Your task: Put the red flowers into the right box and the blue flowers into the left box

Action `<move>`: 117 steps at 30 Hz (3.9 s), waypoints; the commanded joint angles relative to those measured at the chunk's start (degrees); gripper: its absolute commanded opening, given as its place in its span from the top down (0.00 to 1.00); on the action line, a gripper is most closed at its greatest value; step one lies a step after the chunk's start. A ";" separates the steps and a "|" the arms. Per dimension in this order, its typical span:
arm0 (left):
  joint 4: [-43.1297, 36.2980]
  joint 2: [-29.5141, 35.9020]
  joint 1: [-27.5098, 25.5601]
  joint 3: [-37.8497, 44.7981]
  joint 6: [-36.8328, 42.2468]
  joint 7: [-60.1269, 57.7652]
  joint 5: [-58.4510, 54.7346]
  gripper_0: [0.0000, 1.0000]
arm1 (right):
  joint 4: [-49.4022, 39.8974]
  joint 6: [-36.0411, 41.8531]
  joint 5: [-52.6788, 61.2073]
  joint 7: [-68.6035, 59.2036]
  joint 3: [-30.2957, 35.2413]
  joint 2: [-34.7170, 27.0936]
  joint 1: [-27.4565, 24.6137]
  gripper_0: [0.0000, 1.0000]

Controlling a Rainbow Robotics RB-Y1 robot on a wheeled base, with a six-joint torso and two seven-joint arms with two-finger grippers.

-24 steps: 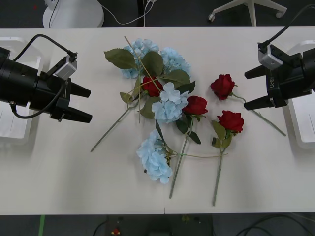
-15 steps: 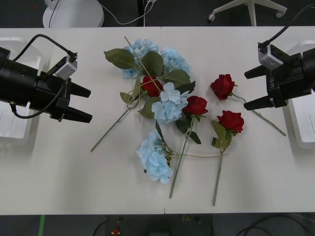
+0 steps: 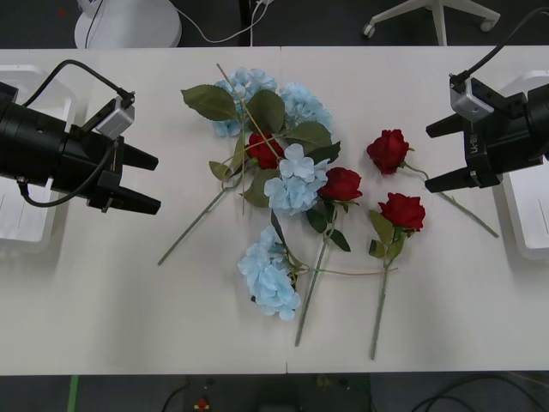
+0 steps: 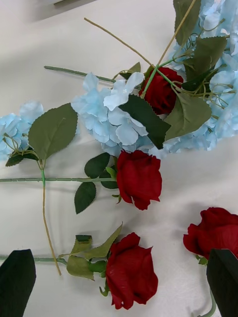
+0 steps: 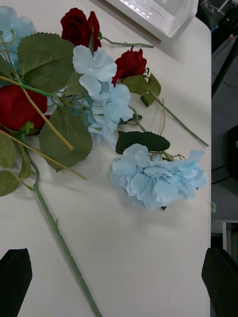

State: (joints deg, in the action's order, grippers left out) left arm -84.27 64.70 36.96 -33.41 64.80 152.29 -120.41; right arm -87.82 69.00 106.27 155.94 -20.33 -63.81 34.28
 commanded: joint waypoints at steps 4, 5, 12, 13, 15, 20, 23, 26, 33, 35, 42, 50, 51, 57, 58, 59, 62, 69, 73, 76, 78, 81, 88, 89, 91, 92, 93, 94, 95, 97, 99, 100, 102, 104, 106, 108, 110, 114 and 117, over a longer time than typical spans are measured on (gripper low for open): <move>-1.16 1.13 2.59 0.01 -0.55 2.71 -0.71 0.00 | -1.04 -0.45 -0.27 -0.94 -0.32 -1.84 2.20 0.00; -1.16 1.13 2.59 0.01 -0.55 2.71 -0.71 0.00 | -1.04 -0.45 -0.27 -0.94 -0.32 -1.84 2.20 0.00; -1.16 1.13 2.59 0.01 -0.55 2.71 -0.71 0.00 | -1.04 -0.45 -0.27 -0.94 -0.32 -1.84 2.20 0.00; -1.16 1.13 2.59 0.01 -0.55 2.71 -0.71 0.00 | -1.04 -0.45 -0.27 -0.94 -0.32 -1.84 2.20 0.00; -1.16 1.13 2.59 0.01 -0.55 2.71 -0.71 0.00 | -1.04 -0.45 -0.27 -0.94 -0.32 -1.84 2.20 0.00; -1.16 1.13 2.59 0.01 -0.55 2.71 -0.71 0.00 | -1.04 -0.45 -0.27 -0.94 -0.32 -1.84 2.20 0.00; -1.16 1.13 2.59 0.01 -0.55 2.71 -0.71 0.00 | -1.04 -0.45 -0.27 -0.94 -0.32 -1.84 2.20 0.00; -1.16 1.13 2.59 0.01 -0.55 2.71 -0.71 0.00 | -1.04 -0.45 -0.27 -0.94 -0.32 -1.84 2.20 0.00; -1.16 1.13 2.59 0.01 -0.55 2.71 -0.71 0.00 | -1.04 -0.45 -0.27 -0.94 -0.32 -1.84 2.20 0.00; -1.16 1.13 2.59 0.01 -0.55 2.71 -0.71 0.00 | -1.04 -0.45 -0.27 -0.94 -0.32 -1.84 2.20 0.00; -1.16 1.13 2.59 0.01 -0.55 2.71 -0.71 0.00 | -1.04 -0.45 -0.27 -0.94 -0.32 -1.84 2.20 0.00; -1.16 1.13 2.59 0.01 -0.55 2.71 -0.71 0.00 | -1.04 -0.45 -0.27 -0.94 -0.32 -1.84 2.20 0.00; -1.16 1.13 2.59 0.01 -0.55 2.71 -0.71 0.00 | -1.04 -0.45 -0.27 -0.94 -0.32 -1.84 2.20 0.00; -1.16 1.13 2.59 0.01 -0.55 2.71 -0.71 0.00 | -1.04 -0.45 -0.27 -0.94 -0.32 -1.84 2.20 0.00; -1.16 1.13 2.59 0.01 -0.55 2.71 -0.71 0.00 | -1.04 -0.45 -0.27 -0.94 -0.32 -1.84 2.20 0.00; -1.16 1.13 2.59 0.01 -0.55 2.71 -0.71 0.00 | -1.04 -0.45 -0.27 -0.94 -0.32 -1.84 2.20 0.00; -1.16 1.13 2.59 0.01 -0.55 2.71 -0.71 0.00 | -1.04 -0.45 -0.27 -0.94 -0.32 -1.84 2.20 0.00; -0.99 0.69 3.64 -0.17 -0.37 2.71 -0.44 0.00 | 0.01 -0.27 -1.86 -0.94 -2.26 -4.57 2.02 0.00; -0.81 0.78 4.35 -0.25 -0.55 2.71 1.23 0.00 | 0.19 -0.27 -3.35 -0.94 -3.49 -5.45 5.19 0.00; -0.81 0.78 4.61 -0.25 -1.78 2.71 2.90 0.00 | 1.07 0.17 -5.81 -0.94 -3.49 -4.39 6.95 0.00; -0.81 0.78 4.79 -0.25 -2.75 2.71 4.48 0.00 | 2.48 0.70 -8.01 -0.94 -3.49 -3.08 8.18 0.00; -0.81 0.78 4.79 -0.17 -4.77 2.71 8.17 0.00 | 6.78 2.45 -11.61 -7.14 -3.57 0.00 10.55 0.00; -0.63 0.69 4.87 -0.17 -5.65 -11.49 18.89 0.00 | 18.12 5.97 -22.77 -18.13 -5.77 6.59 17.23 0.00; -0.46 0.52 4.87 -0.17 -5.65 -13.77 19.60 0.00 | 18.82 5.71 -23.83 -18.48 -6.56 6.94 17.93 0.00; 0.51 -1.24 5.75 -0.17 -5.38 -21.07 23.02 0.00 | 21.02 4.74 -27.08 -20.32 -9.64 8.09 19.87 0.00; 1.21 -2.12 6.46 -0.25 -4.94 -23.88 24.78 0.00 | 21.81 4.21 -28.13 -21.03 -11.13 8.44 20.83 0.00; 2.44 -3.79 7.42 -0.17 -4.06 -27.39 26.71 0.00 | 22.87 3.42 -29.45 -22.17 -13.07 8.97 21.62 0.00; 4.02 -5.37 8.57 -0.17 -2.83 -30.65 28.47 0.00 | 23.74 2.81 -30.68 -23.31 -14.47 9.49 22.06 0.00; 5.34 -7.04 9.62 -0.25 -1.69 -32.93 29.88 0.00 | 24.36 2.28 -31.74 -23.84 -15.44 10.02 22.33 0.00; 8.51 -10.38 11.91 -0.17 0.51 -37.50 32.25 0.00 | 25.85 1.22 -34.02 -24.28 -16.85 11.69 22.41 0.00; 10.97 -13.63 13.75 -0.17 1.56 -41.90 34.89 0.00 | 27.79 0.96 -36.04 -24.37 -17.29 13.54 22.41 0.00; 11.76 -14.95 14.37 -0.17 1.56 -43.30 36.12 0.00 | 28.84 0.87 -36.66 -24.37 -17.29 14.33 22.41 0.00; 12.99 -17.76 15.51 -0.25 1.65 -46.64 39.46 0.00 | 31.22 0.70 -38.24 -24.37 -17.29 16.35 22.68 0.00; 12.99 -20.14 16.39 -0.87 1.56 -50.95 43.15 0.00 | 33.85 0.52 -39.65 -24.37 -17.29 18.37 23.29 0.00; 12.73 -21.45 17.27 -2.28 1.56 -54.11 45.52 0.00 | 35.70 0.26 -40.61 -24.37 -17.29 19.86 23.64 0.00; 11.41 -22.60 19.38 -6.41 1.56 -60.97 49.65 0.00 | 39.39 -0.97 -41.14 -24.37 -17.20 22.50 24.52 0.00; 10.53 -22.60 20.17 -8.78 1.56 -64.75 51.24 0.00 | 41.41 -1.94 -41.23 -24.37 -17.29 23.82 25.05 0.00; 10.26 -22.86 20.78 -13.09 1.65 -73.19 51.59 0.00 | 46.16 -3.61 -42.02 -24.37 -17.29 26.46 26.72 0.00; 10.26 -23.21 20.78 -15.02 2.62 -76.26 51.85 0.00 | 48.79 -4.49 -42.46 -24.54 -17.29 27.77 27.78 0.00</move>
State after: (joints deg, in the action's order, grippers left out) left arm -72.53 42.03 55.19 -47.39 66.13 75.20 -69.34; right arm -40.71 65.55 64.62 131.65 -38.51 -37.74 57.79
